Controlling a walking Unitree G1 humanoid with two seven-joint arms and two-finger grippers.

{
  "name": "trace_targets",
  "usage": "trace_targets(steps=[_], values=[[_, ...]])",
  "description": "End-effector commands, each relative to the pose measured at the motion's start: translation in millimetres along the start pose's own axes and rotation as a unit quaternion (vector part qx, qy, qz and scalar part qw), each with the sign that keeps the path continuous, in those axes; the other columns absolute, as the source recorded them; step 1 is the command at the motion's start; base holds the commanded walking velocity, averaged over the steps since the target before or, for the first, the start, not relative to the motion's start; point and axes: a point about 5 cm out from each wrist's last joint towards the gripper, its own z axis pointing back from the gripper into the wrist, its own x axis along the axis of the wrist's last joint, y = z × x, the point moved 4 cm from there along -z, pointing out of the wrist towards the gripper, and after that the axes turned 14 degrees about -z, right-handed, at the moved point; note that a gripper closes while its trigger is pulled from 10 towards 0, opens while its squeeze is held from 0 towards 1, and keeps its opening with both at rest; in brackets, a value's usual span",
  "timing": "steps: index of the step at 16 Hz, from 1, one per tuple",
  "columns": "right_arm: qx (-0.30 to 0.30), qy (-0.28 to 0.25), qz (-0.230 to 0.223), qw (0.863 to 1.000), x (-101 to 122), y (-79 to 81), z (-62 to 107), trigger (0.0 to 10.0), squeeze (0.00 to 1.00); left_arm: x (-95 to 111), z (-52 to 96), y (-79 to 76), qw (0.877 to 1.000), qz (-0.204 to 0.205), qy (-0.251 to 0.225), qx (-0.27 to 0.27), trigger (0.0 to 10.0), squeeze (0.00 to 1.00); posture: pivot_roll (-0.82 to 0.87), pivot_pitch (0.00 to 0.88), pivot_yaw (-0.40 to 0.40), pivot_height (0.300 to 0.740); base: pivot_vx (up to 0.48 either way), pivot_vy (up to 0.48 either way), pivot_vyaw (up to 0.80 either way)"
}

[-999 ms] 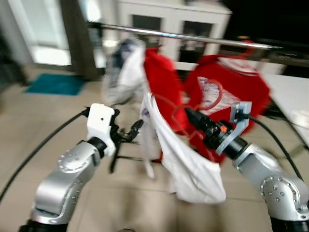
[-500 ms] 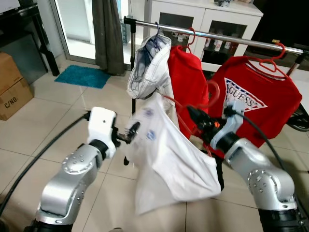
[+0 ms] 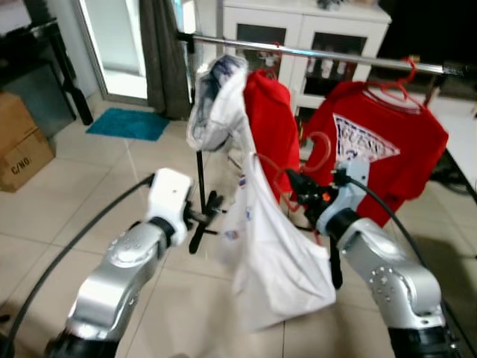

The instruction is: Hang hanger

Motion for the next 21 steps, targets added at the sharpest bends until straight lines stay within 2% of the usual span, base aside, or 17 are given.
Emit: trace_targets(steps=[1, 4, 5, 6, 7, 8, 9, 10, 11, 12, 13, 16, 21], values=[[0.049, -0.016, 0.012, 0.999, 9, 22.1, -3.2, 10.0, 0.0, -4, -2.8, 4.5, 1.0, 0.009, 0.005, 0.002, 10.0, 1.0, -0.09, 0.0, -0.02, 0.74, 0.0, 0.0, 0.0], [0.101, -0.022, 0.004, 0.995, 15, 37.4, -3.6, 10.0, 0.0, -1, -19.2, 11.4, 1.0, 0.023, 0.006, 0.003, 10.0, 1.0, -0.09, 0.0, -0.033, 0.74, 0.0, 0.0, 0.0], [0.104, -0.023, 0.003, 0.994, 15, 38.1, -3.6, 10.0, 0.0, -1, -20.1, 11.9, 1.0, 0.022, 0.007, 0.003, 10.0, 1.0, -0.09, 0.0, -0.033, 0.74, 0.0, 0.0, 0.0], [0.124, -0.025, 0.004, 0.992, 18, 43.2, -3.0, 10.0, 0.0, 0, -26.4, 14.8, 1.0, 0.026, 0.008, 0.003, 10.0, 0.67, -0.09, 0.0, -0.035, 0.74, 0.0, 0.0, 0.0], [0.148, -0.024, 0.005, 0.989, 20, 48.9, -1.7, 10.0, 0.0, 2, -32.3, 17.2, 1.0, 0.026, 0.011, 0.002, 10.0, 0.0, -0.1, 0.0, -0.037, 0.74, 0.0, 0.0, 0.0], [0.169, -0.021, 0.005, 0.985, 21, 53.7, 0.1, 10.0, 0.0, 4, -36.6, 19.9, 1.0, 0.02, 0.012, 0.005, 10.0, 0.0, -0.1, 0.0, -0.038, 0.74, 0.0, 0.0, 0.0], [0.187, -0.016, 0.006, 0.982, 21, 57.8, 2.6, 10.0, 0.0, 10, -40.9, 22.3, 1.0, 0.021, 0.003, 0.006, 8.3, 0.0, -0.1, 0.0, -0.041, 0.74, 0.0, 0.0, 0.0], [0.193, -0.014, 0.006, 0.981, 21, 59.1, 3.6, 10.0, 0.0, 13, -42.3, 22.6, 1.0, 0.019, -0.002, 0.005, 8.3, 0.0, -0.1, 0.0, -0.041, 0.74, 0.0, 0.0, 0.0], [0.207, -0.009, 0.005, 0.978, 20, 61.0, 5.7, 10.0, 0.0, 23, -45.1, 22.0, 1.0, 0.007, -0.017, 0.001, 1.5, 0.0, -0.1, 0.0, -0.043, 0.74, 0.0, 0.0, 0.0], [0.208, -0.008, 0.004, 0.978, 20, 61.1, 5.9, 10.0, 0.0, 25, -45.5, 21.6, 1.0, 0.004, -0.019, 0.0, 1.5, 0.0, -0.1, 0.0, -0.043, 0.74, 0.0, 0.0, 0.0], [0.218, -0.006, 0.003, 0.976, 20, 62.6, 7.2, 10.0, 0.0, 27, -47.0, 22.0, 1.0, 0.001, -0.021, 0.003, 0.0, 0.0, -0.1, 0.0, -0.045, 0.74, 0.0, 0.0, 0.0], [0.234, 0.003, 0.004, 0.972, 18, 65.2, 10.2, 10.0, 0.0, 29, -50.2, 22.8, 0.999, -0.022, -0.026, 0.005, 0.0, 0.0, -0.11, 0.0, -0.048, 0.74, 0.0, 0.0, 0.0], [0.254, 0.01, 0.005, 0.967, 18, 67.9, 14.8, 10.0, 0.0, 30, -53.1, 28.4, 0.999, -0.011, -0.029, 0.022, 0.0, 0.0, -0.11, 0.0, -0.05, 0.74, 0.0, 0.0, 0.0]])
